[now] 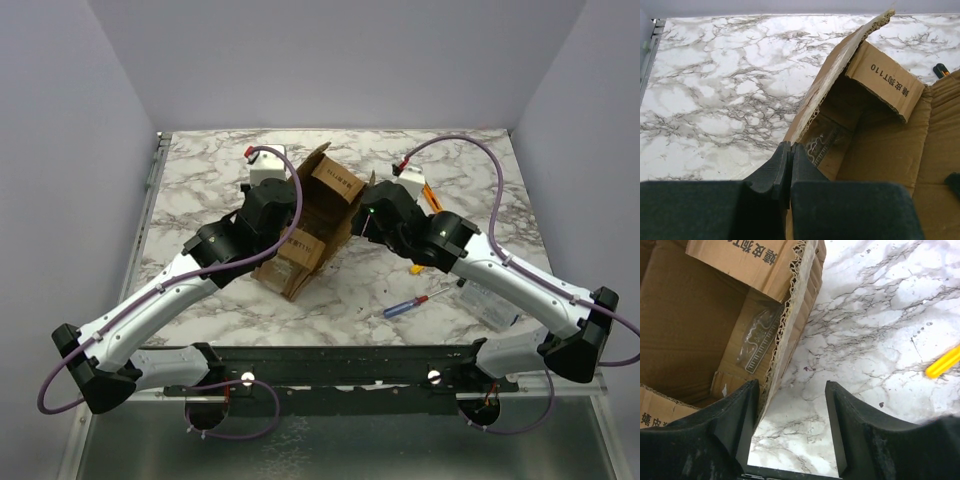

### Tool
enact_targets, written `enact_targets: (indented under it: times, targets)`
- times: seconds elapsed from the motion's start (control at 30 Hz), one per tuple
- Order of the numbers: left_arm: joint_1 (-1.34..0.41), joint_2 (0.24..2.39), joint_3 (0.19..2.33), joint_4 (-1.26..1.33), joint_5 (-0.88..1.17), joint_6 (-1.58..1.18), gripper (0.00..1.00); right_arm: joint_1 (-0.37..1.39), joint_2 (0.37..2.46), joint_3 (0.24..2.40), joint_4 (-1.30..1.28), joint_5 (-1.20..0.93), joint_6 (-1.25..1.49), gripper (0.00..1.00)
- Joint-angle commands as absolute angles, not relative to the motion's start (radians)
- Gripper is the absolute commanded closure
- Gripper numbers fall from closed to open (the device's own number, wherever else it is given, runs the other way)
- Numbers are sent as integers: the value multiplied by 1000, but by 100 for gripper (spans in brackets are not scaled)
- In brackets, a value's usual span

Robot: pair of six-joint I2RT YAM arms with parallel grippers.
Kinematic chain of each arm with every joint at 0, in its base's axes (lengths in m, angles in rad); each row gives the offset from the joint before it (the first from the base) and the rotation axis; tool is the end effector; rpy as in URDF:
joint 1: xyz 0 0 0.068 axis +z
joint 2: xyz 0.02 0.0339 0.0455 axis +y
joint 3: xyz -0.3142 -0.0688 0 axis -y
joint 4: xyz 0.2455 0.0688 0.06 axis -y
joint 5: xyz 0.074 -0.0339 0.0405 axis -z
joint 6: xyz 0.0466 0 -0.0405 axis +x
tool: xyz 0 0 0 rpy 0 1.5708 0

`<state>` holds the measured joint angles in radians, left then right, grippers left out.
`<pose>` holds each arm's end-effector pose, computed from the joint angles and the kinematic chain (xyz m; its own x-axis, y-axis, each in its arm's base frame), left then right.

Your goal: Unpack the express box

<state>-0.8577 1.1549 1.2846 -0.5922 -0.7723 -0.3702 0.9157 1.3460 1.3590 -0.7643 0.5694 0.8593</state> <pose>0.1717 -0.1488 0.4443 -0.3203 -0.0258 -0.9470 0.0186 0.9993 -0.0335 0.1889 0.2047 0.4057 -0.5956 0.2718 -0.7559 0.0356 0.9490 0.3132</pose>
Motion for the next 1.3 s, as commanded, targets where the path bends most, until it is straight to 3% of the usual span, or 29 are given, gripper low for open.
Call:
enact_targets:
  times: [0.0, 0.17, 0.37, 0.53, 0.73, 0.8, 0.83, 0.97, 1.27]
  targets:
    - [-842, 1124, 1327, -557, -823, -282, 100, 917, 1290, 1268, -728, 548, 895, 43]
    - [-842, 1112, 1298, -532, -670, -267, 100, 916, 1182, 1007, -392, 433, 907, 59]
    - [-842, 1124, 1272, -517, -466, -308, 100, 914, 1095, 811, -164, 364, 973, 64]
    - [-844, 1146, 1232, -529, -430, -295, 100, 914, 1114, 861, -223, 407, 954, 69]
    - [-847, 1185, 1230, -555, -436, -268, 100, 915, 1151, 953, -314, 439, 962, 84]
    - [-855, 1203, 1243, -566, -453, -261, 100, 914, 1158, 968, -327, 437, 989, 93]
    - [-860, 1212, 1249, -572, -482, -263, 92, 914, 1167, 981, -336, 435, 1005, 99]
    - [-883, 1247, 1271, -582, -559, -235, 64, 914, 1216, 1049, -390, 408, 1051, 99]
    - [-1045, 1342, 1354, -593, -860, -108, 21, 914, 1254, 1107, -413, 376, 1072, 99]
